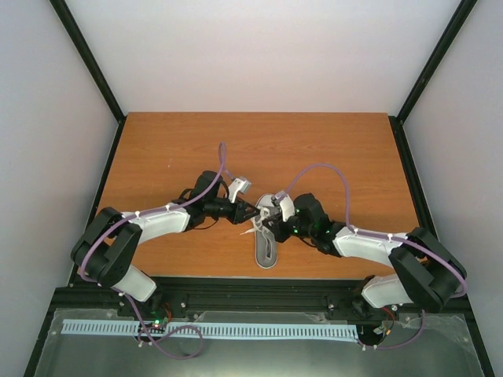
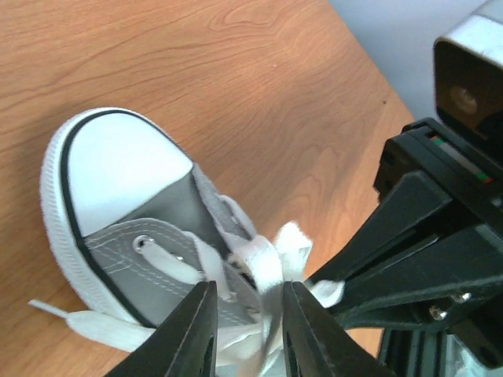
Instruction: Tie the shoes
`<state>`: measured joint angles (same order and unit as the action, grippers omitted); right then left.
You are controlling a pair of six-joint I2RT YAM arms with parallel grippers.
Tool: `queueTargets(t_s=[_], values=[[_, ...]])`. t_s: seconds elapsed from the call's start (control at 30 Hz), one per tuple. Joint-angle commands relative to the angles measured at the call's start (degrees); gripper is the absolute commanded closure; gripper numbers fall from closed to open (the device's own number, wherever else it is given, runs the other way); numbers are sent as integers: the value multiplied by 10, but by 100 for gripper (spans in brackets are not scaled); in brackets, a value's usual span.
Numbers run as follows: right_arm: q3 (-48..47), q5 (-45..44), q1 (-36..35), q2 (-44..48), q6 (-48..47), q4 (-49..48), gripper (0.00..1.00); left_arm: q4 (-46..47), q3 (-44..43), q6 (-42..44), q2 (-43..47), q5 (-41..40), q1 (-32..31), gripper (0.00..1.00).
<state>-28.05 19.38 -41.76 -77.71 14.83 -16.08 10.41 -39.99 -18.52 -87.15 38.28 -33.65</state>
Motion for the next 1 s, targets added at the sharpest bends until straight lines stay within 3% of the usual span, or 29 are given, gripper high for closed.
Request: queueTargets(t_s=[0.0,0.13,0.27,0.43,0.67,0.97], values=[[15,48,25,3,21,-32,97,-32,-22,46,-6,-61,0,68],[18,95,48,-7,33,-50,97,-55,-9,72,23,-115,0,53],[21,134,67,-13,47,-68,97,-19,27,82,70,-85,-1,49],[32,158,87,-14,59,-82,97,40,56,78,100,-39,-14,57],[34,166,95,-22,65,-91,97,29,26,100,68,-21,-56,64],[37,172,97,-27,67,-96,97,33,1,103,13,-54,-68,76]])
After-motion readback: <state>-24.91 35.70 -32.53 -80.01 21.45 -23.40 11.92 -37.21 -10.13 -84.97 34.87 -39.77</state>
